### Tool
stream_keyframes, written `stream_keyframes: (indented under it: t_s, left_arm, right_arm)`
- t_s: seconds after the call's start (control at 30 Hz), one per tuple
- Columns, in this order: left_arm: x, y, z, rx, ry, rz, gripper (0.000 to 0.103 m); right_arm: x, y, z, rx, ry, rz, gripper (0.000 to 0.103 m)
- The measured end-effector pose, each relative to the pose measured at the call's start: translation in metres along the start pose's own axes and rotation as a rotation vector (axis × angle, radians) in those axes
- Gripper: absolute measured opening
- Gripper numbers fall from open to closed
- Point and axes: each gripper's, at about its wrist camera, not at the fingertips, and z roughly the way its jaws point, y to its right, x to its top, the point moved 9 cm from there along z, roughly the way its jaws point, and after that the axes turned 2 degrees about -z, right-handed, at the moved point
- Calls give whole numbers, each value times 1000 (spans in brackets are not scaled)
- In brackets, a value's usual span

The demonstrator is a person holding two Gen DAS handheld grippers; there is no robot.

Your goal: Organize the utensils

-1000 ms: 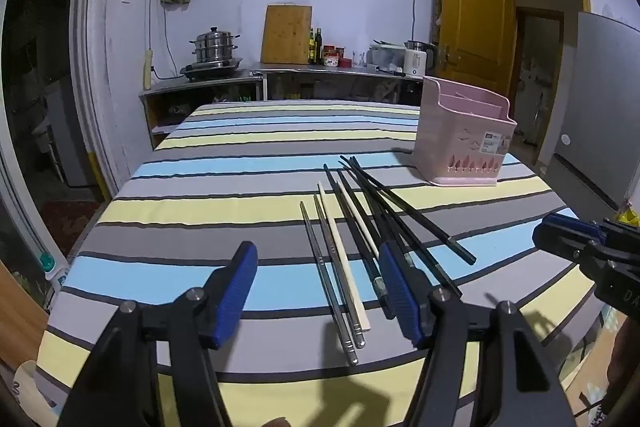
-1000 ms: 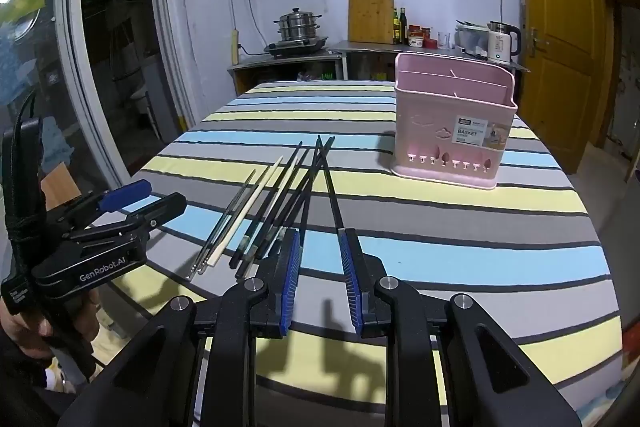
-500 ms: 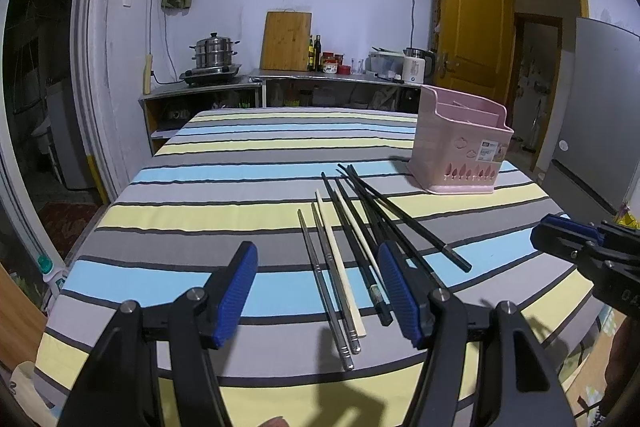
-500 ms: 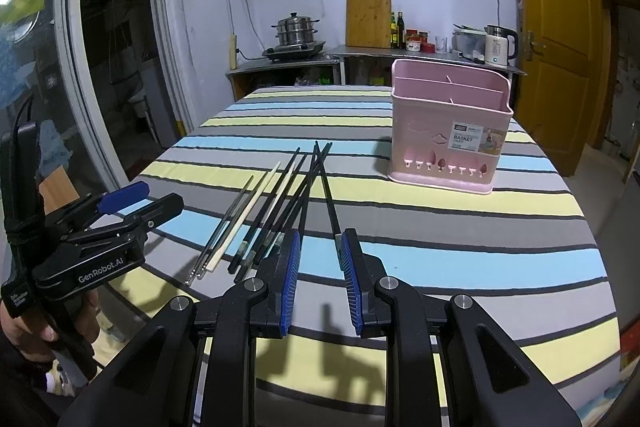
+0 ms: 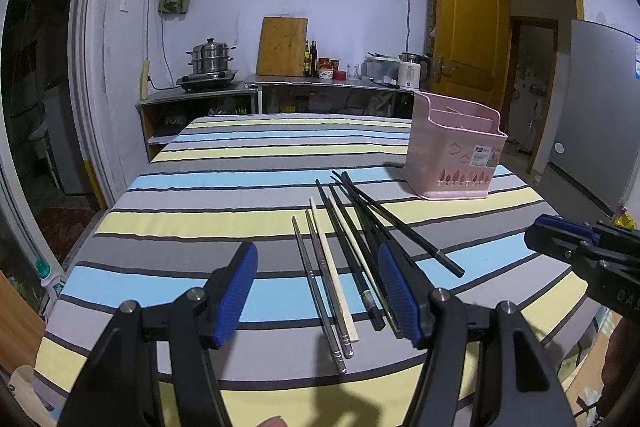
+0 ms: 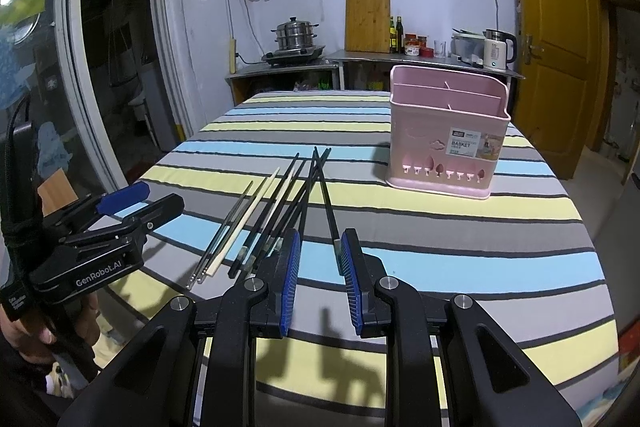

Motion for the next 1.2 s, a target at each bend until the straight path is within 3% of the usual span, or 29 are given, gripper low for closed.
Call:
stream_keyframes:
  t_s: [1.2]
  left_arm:
    - [0,4,-2,-10,-9,1,65]
  right_arm:
    - [-2,-1,-2,2,6,5,22]
